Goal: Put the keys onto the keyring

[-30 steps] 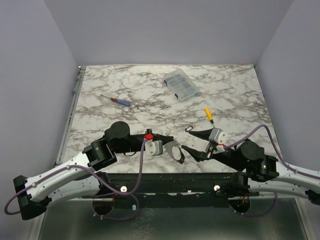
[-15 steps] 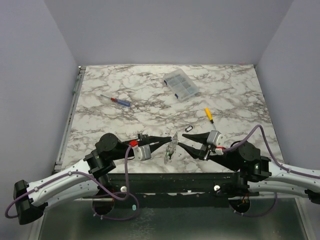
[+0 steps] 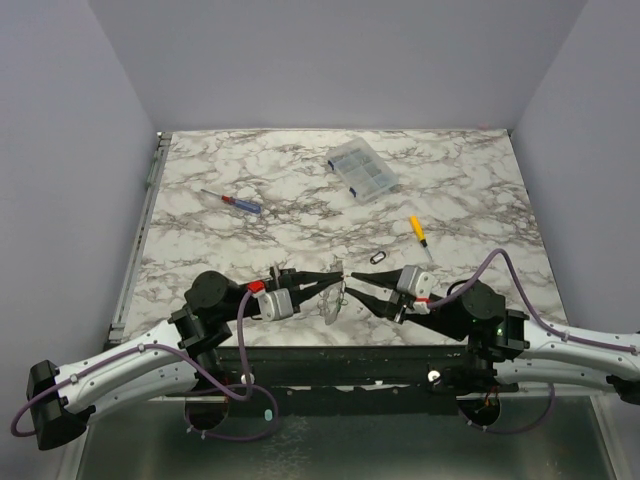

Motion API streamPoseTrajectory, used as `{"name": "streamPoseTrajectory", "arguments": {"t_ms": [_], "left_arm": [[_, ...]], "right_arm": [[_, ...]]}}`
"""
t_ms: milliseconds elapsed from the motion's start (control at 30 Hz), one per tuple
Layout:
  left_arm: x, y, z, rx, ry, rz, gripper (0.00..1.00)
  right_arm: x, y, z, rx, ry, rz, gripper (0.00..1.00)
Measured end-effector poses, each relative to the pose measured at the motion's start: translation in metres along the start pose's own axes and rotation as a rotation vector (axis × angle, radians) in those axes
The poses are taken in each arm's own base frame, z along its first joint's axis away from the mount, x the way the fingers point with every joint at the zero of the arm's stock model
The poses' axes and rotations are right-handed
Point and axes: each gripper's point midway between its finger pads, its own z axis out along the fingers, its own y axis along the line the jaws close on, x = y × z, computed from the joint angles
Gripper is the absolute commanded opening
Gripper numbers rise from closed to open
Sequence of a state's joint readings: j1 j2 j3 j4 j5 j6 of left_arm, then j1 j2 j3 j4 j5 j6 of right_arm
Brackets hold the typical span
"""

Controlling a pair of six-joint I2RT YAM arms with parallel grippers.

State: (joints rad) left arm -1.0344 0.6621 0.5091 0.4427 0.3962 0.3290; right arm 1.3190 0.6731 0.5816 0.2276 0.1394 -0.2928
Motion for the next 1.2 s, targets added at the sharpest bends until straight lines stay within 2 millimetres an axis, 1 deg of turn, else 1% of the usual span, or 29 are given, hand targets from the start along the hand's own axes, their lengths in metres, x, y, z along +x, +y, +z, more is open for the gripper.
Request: {"name": "streamPoseTrajectory", "arguments": {"t_ms": [167,500,667,867,1200], "left_arm": [[-0.004,0.0,0.0,-0.002,-0.015,-0.004,0.0],[-0.01,-0.001,0.0,0.009,-0.037,-0.009,0.0],[-0.012,-0.002,0.001,0.011,-0.046,-0.012,0.0],[-0.013,-0.001,0.001,0.009,-0.052,-0.013,0.0],[-0.014,-0.001,0.0,0.009,-0.055,-0.015,0.0]], "right_arm": [[-0.006,-0.002,0.001,0.007,-0.024,-0.006,0.32],[-0.017,-0.007,0.001,0.022,-0.067,-0.02,0.31],[-0.023,-0.009,0.0,0.029,-0.087,-0.024,0.27],[-0.021,-0.007,0.005,0.027,-0.085,-0.028,0.22],[-0.019,-0.002,0.009,0.005,-0.085,-0.031,0.23]]}}
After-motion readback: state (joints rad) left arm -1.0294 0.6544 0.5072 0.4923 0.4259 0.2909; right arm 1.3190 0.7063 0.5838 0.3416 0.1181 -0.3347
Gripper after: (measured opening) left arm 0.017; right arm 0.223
